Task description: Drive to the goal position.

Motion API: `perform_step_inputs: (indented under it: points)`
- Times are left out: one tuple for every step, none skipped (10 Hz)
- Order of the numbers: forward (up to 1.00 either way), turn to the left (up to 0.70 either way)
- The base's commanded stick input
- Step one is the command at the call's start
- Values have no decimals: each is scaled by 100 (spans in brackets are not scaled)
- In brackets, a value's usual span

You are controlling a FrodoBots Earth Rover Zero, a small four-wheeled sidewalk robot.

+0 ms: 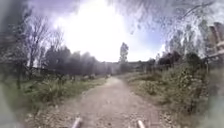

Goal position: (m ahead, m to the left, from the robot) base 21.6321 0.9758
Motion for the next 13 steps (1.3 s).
perform_step_inputs:
  points:
    - [70, -30]
    - [70, -4]
    - [70, 0]
    - [70, 0]
    - [70, 0]
    - [70, 0]
    - [70, 0]
    - [70, 0]
    - [70, 0]
    - [70, 0]
    - [70, 0]
    - [70, 0]
    - [70, 0]
